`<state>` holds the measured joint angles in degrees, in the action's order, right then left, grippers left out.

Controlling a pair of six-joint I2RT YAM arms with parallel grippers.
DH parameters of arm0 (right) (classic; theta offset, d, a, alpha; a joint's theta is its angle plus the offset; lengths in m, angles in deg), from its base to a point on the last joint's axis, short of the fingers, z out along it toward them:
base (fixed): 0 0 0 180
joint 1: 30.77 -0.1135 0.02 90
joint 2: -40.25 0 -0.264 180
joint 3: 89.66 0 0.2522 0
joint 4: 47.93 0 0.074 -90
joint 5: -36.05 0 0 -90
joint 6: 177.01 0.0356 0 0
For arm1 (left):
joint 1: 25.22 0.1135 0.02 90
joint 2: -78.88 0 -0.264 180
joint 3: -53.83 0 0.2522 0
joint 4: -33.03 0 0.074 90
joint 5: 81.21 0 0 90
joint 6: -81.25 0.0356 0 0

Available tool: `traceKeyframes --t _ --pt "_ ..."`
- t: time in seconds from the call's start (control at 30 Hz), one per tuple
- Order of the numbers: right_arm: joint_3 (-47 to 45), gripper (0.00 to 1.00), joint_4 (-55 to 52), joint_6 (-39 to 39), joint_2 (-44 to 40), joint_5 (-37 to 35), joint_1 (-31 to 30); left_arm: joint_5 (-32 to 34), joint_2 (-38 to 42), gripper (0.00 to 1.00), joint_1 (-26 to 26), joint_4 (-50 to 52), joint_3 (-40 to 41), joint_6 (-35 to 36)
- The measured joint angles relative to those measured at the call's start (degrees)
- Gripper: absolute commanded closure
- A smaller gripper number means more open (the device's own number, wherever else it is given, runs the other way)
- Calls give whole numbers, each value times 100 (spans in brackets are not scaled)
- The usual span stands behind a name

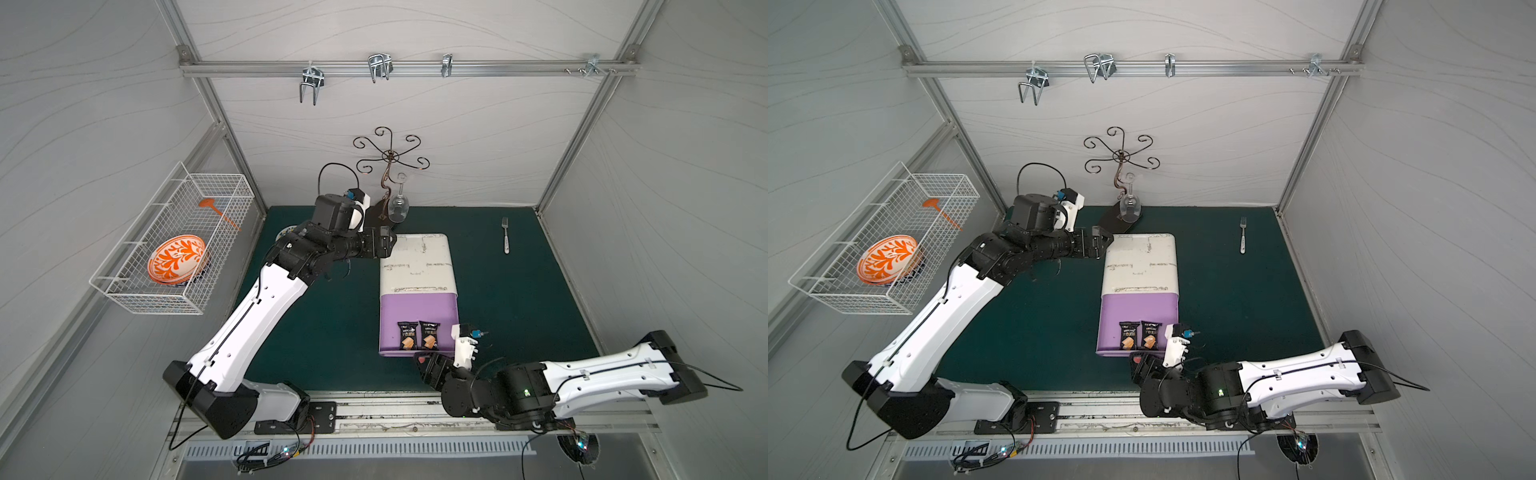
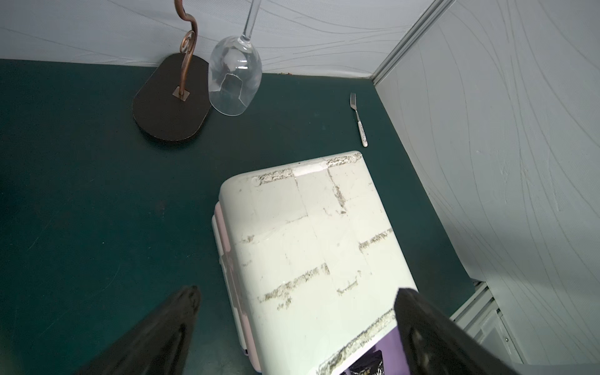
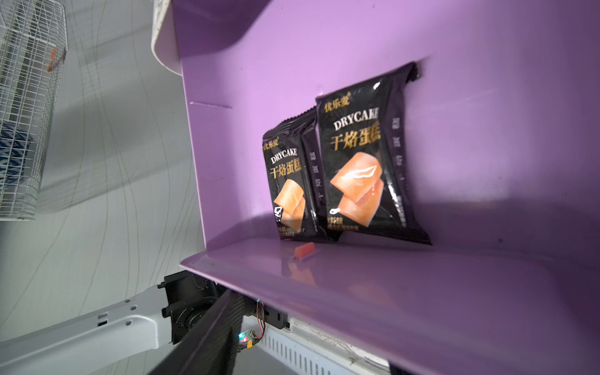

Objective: Take the cookies out of the drawer
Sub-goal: Open the drawer in the storage box, then pick up the cookie from the drawer.

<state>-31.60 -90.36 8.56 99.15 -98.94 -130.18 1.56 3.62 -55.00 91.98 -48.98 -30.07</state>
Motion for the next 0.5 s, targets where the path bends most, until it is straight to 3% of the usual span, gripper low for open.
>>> traceKeyframes --t 0.23,0.5 --pt "-2 29 -114 -114 -330 -2 90 96 968 0 -33 210 1097 -479" --pt "81 28 -341 -448 -389 111 151 -136 2964 0 -225 702 2824 -1366"
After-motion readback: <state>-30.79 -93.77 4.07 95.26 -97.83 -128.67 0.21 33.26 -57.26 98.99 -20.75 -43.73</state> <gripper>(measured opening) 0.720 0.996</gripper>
